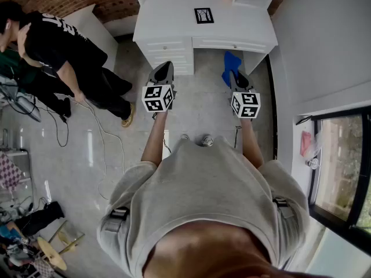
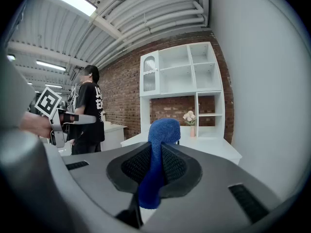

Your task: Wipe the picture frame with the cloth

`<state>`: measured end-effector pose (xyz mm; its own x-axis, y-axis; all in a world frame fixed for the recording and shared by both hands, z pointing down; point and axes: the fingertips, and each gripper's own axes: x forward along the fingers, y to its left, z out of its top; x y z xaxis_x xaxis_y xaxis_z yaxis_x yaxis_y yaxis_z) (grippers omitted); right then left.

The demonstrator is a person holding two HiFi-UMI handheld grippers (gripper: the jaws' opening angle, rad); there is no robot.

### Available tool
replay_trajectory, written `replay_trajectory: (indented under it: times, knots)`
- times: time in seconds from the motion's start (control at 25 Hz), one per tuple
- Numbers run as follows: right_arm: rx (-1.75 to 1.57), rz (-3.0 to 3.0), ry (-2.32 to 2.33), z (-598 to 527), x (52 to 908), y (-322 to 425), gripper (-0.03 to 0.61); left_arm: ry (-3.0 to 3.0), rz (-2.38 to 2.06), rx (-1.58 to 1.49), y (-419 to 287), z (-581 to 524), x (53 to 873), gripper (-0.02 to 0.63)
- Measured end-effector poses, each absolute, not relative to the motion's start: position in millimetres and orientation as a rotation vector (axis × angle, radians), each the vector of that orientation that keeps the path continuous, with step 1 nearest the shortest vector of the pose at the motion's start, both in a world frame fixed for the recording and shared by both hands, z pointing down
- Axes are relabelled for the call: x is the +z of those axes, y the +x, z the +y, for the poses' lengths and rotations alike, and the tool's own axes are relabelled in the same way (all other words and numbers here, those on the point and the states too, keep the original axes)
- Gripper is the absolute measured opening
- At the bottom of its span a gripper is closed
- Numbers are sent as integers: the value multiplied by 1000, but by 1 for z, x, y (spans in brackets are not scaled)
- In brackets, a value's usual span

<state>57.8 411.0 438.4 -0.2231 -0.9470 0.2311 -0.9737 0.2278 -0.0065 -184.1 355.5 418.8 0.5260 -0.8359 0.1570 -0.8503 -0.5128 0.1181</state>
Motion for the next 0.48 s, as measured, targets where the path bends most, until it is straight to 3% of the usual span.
replay_trajectory:
  times: [0.48]
  knots:
    - [226, -2364, 1797, 410, 437, 69, 60, 2569, -1481, 124, -167, 361, 415, 15]
